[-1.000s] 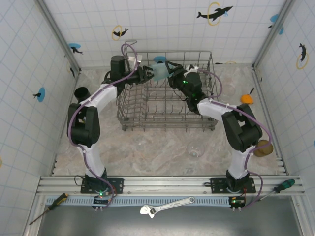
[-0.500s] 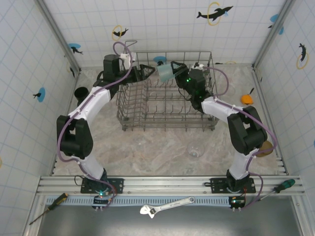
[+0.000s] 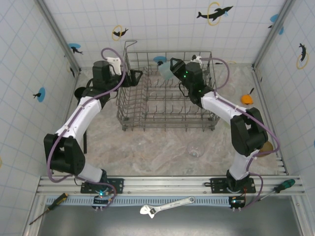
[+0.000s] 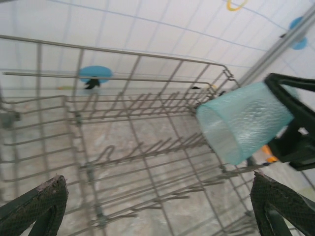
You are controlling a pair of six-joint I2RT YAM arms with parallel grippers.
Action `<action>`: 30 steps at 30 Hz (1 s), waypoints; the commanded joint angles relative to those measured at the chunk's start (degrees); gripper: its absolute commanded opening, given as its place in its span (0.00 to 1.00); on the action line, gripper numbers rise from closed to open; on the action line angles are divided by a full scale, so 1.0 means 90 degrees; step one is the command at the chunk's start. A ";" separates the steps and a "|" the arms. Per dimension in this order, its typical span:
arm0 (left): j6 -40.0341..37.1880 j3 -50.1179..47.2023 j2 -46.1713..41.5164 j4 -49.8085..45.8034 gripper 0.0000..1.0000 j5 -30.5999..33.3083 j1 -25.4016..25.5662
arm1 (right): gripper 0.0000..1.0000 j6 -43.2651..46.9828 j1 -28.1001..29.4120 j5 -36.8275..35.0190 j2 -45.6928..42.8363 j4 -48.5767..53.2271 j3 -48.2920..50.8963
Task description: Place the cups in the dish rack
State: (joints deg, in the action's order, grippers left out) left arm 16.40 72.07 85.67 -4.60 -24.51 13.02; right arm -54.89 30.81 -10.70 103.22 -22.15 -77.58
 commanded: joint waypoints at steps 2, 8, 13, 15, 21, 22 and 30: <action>-0.0162 -0.0469 -0.0547 -0.0021 0.97 0.0386 -0.0434 | 0.46 0.1394 0.0288 -0.0759 -0.0140 0.0395 -0.0621; -0.0024 -0.1036 -0.0943 0.0272 0.97 0.0665 -0.0768 | 0.46 0.2306 0.0534 -0.1212 0.0285 0.0724 -0.1213; 0.0033 -0.1117 -0.0866 0.0145 0.97 0.0502 -0.0889 | 0.47 0.3187 0.0805 -0.1525 0.0816 0.1118 -0.1980; 0.0013 -0.1167 -0.0926 0.0144 0.97 0.0578 -0.0890 | 0.47 0.3467 0.0909 -0.1700 0.1053 0.1286 -0.2278; 0.0013 -0.1368 -0.1044 0.0270 0.97 0.0771 -0.0892 | 0.48 0.3756 0.1011 -0.1936 0.1573 0.1465 -0.2740; 0.0008 -0.1349 -0.1033 0.0243 0.97 0.0779 -0.0892 | 0.48 0.3779 0.1005 -0.1951 0.1632 0.1475 -0.2779; -0.0006 -0.1476 -0.1112 0.0370 0.97 0.0878 -0.0894 | 0.48 0.4045 0.1001 -0.2106 0.2039 0.1572 -0.3107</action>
State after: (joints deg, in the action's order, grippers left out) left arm 16.67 59.29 76.71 -2.20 -17.85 5.45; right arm -20.40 40.01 -27.46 120.27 -7.62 -101.56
